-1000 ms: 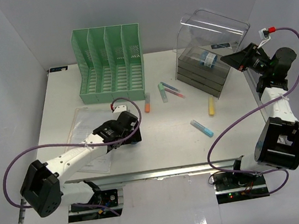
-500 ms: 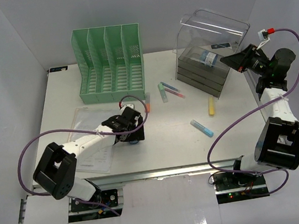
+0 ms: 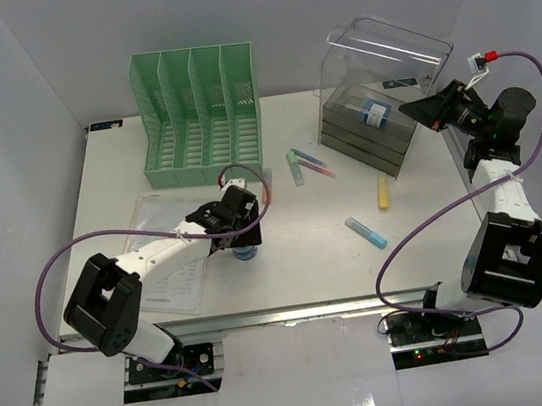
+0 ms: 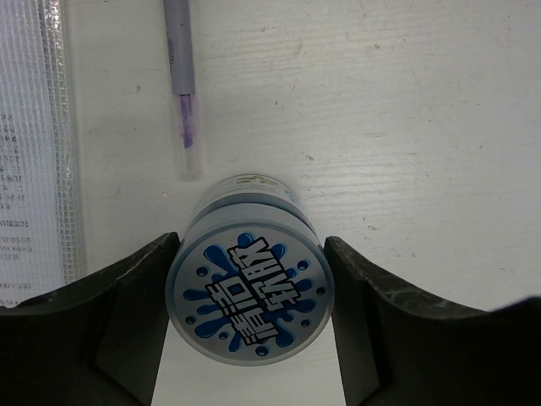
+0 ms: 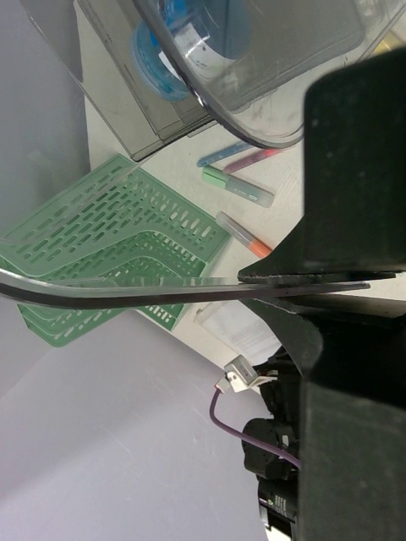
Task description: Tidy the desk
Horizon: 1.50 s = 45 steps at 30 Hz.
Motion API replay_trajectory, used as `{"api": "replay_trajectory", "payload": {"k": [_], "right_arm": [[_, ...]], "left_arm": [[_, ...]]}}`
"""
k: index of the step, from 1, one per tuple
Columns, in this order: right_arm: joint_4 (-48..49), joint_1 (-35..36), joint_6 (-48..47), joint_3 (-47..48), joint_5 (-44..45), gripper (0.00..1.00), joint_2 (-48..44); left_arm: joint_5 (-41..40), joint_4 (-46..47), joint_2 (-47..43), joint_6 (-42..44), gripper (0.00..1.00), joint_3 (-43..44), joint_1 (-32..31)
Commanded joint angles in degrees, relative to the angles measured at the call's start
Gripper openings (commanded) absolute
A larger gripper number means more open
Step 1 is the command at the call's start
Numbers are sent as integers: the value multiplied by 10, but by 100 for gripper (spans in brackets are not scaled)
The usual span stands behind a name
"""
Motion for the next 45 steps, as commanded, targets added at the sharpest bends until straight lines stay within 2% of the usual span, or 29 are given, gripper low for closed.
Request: {"api": "replay_trajectory", "payload": {"k": [1,4,6,9,12,13,16,20,27,36,45], "right_arm": [[18,-1,-2,0,-17,9,-19],[18,-1,-2,-1,-17,9,-20],[19,-1,-2,-2,-17,9,-20],[19,-1,-2,-3,-17,9,-21],[22,0,-1,-9,-16,9,-23],[22,0,-2,-10,-16,9,-23],[22,1,-2,-13,-16,9,-24],[22,4,0,-14,-16,9,-27],[19,4,2,-14,-20,9,-33],[22,4,8,-16,-29,9,-31],[44,4,30,-20,-33,9,-31]], "left_arm": [[36,20,-11,-12,37,4,2],[66,55,-28,-27,20,-5,2],[107,115,-48,-48,13,-24,2],[194,272,-81,-100,7,-82,1],[236,459,-88,-152,4,-137,0],[235,545,-73,-166,4,-150,-1],[215,656,-14,-174,4,-126,-8],[219,773,126,-171,4,-14,-15],[212,866,301,-181,3,173,-15],[208,907,421,-155,4,380,-16],[188,904,508,-133,3,497,-16]]}}
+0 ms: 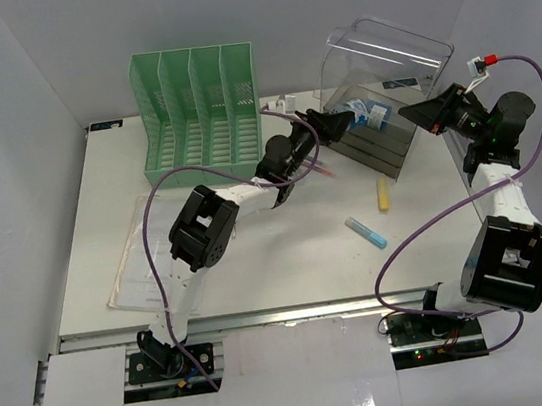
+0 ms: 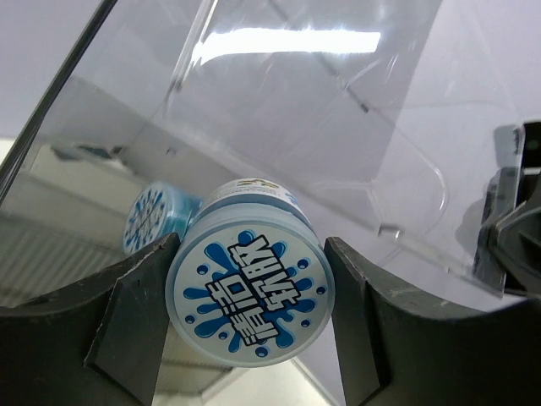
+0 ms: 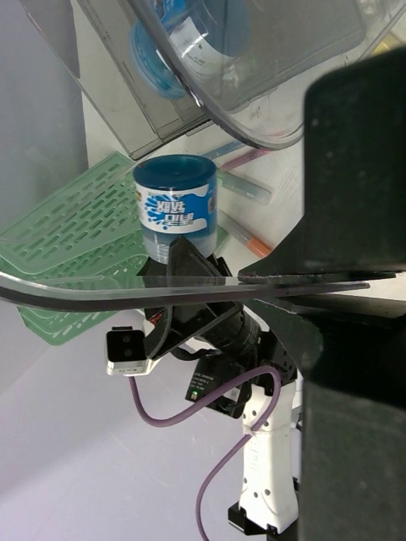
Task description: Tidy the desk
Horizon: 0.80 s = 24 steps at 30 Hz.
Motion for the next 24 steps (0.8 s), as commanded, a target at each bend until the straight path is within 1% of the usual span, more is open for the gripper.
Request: {"api": "replay_trajectory", "payload": {"k": [1,5,9,18,21,24], "right_arm": [[32,4,24,-1,-33,9,-18],[36,4,29,0,-33,9,-18],[38,4,33,0,-33,9,-20],[36,3,33,-2,-34,9,-24],[34,4,33,-1,-33,9,-25],[33,4,34,-1,-33,9,-26]], "left_arm": [[-25,42,22,25,3,67,-2],[-43,36,49,51,3,105,-4],[-82,11,69,68,3,143,-8],[-158,-21,97,100,3,195,-19],[-171,-53,113,116,5,229,-23],[-181,-77,122,115,10,244,-25]]}}
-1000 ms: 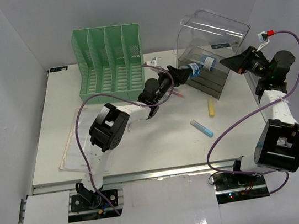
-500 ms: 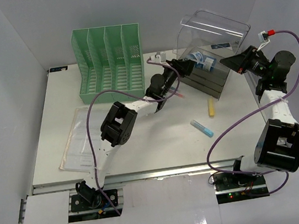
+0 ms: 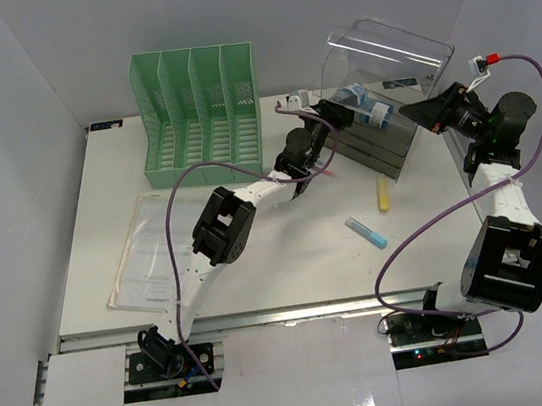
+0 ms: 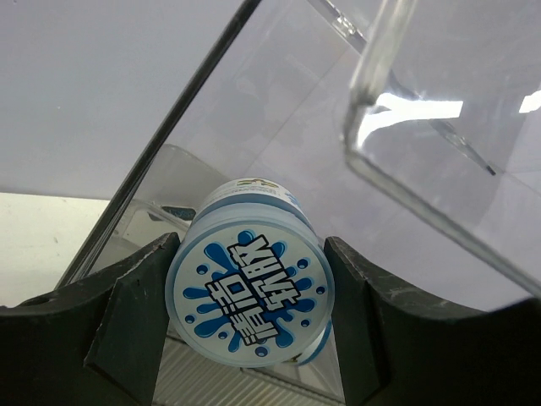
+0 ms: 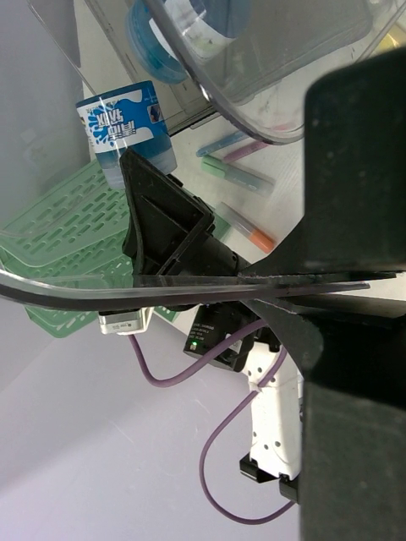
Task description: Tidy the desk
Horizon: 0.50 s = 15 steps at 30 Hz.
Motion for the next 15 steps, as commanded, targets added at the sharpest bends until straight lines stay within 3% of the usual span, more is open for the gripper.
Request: {"api": "replay_trajectory", "payload": {"k": [1,5,10,15], "right_arm": [[19,4,11,-2,-29,9,-26],[18,4,11,-2,-28,9,-29],[17,4,10,-2,-28,9,-30],[14,4,10,0,-27,9,-32]], "left_arm": [[-34,-15,-5,15,13,49,-7],[-41,-24,-5,2,32,44,-8],[-53,-45,-16,23,76,45,-14],[-51,-26,-40,52,89,18,-21]]}}
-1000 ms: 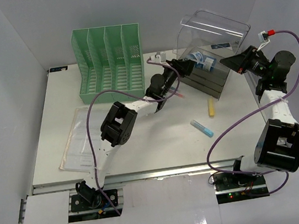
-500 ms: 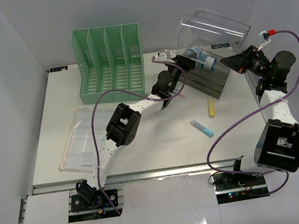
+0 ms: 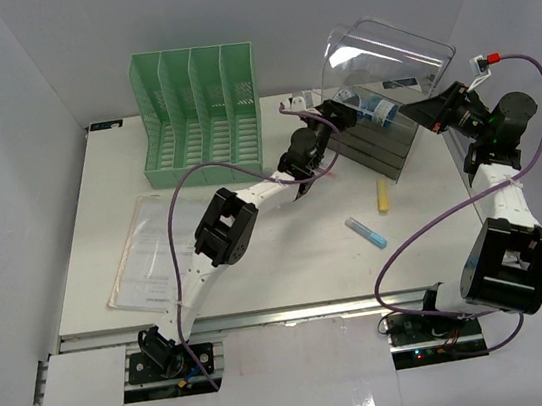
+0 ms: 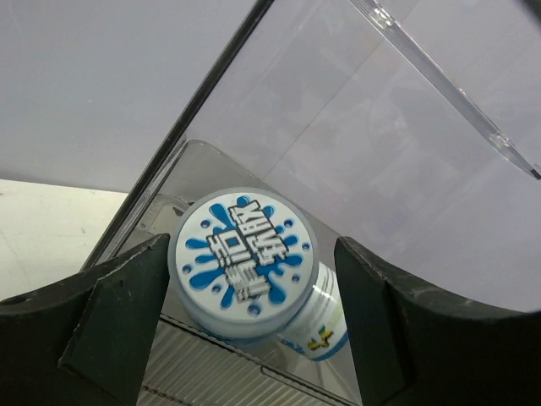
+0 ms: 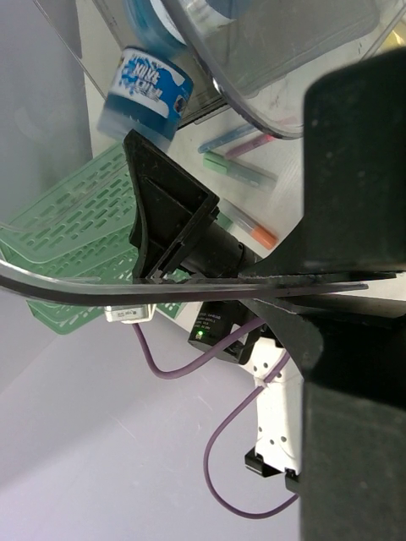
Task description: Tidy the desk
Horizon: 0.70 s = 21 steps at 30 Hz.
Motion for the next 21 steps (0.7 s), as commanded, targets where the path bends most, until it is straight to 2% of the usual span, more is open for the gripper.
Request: {"api": "replay_trajectory", "payload": {"k": [1,4,12,17,21], "right_arm": [[12,4,2,2,-30,9,-26],[9,4,0,4,-31,9,-26],[-12,3,-23,8,-30,9,-33],[-40,3,-53,12,-29,9,-33],[-116,2,-121,21,-10,11,-39]], "left_arm": [[-2,17,-57,29,92,-17,-10],[9,32,-79,35,98,-50,-10],[51,101,-180,59,98,-216,-16],[86,131,-275,83,98,-383,-23],[93,157,-348,79,98,-554,-25]]}}
